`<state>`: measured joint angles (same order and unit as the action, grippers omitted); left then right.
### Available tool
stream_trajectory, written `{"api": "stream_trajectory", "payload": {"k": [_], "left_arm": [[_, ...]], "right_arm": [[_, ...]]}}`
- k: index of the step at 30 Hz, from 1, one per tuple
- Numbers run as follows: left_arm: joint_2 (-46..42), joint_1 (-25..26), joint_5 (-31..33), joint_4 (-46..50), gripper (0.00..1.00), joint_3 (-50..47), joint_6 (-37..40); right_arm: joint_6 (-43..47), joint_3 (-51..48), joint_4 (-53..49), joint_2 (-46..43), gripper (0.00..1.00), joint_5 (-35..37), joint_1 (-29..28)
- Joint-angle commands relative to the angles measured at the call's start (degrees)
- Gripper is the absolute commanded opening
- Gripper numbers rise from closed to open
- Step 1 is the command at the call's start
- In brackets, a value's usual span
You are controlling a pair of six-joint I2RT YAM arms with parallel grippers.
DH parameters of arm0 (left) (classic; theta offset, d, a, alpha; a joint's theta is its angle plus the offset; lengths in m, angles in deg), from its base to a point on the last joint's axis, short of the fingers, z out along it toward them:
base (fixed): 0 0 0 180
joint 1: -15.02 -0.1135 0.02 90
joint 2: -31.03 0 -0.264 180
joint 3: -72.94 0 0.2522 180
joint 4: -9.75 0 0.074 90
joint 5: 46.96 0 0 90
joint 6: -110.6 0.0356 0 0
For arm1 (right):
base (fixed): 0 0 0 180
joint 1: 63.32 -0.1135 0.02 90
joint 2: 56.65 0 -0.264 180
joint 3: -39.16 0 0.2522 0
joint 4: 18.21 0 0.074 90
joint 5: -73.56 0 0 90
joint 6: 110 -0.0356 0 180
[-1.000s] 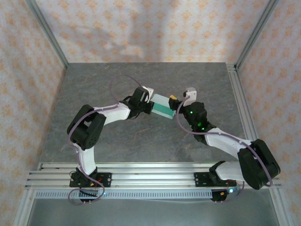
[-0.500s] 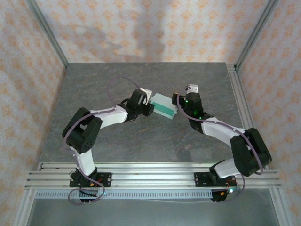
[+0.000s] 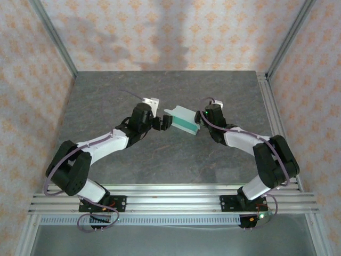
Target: Fold the paper box
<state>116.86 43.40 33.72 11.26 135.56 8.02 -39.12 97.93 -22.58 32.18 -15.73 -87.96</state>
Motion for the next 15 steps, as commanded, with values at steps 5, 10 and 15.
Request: {"api": "stream_trajectory", "payload": {"k": [5, 10, 15], "left_arm": [[7.9, -6.9, -11.8, 12.2, 0.96, 14.4, -7.0], [20.0, -6.9, -18.8, 25.9, 0.94, 29.6, -4.2], [32.0, -6.5, -24.7, 36.0, 0.86, 41.5, -0.7]], "right_arm": [[-4.9, 2.8, -5.8, 2.9, 0.71, -5.3, 1.4], [-4.1, 3.8, -7.4, 4.7, 0.68, -5.3, 1.6], [-3.7, 4.0, -7.0, 4.1, 0.66, -7.9, 2.2]]}}
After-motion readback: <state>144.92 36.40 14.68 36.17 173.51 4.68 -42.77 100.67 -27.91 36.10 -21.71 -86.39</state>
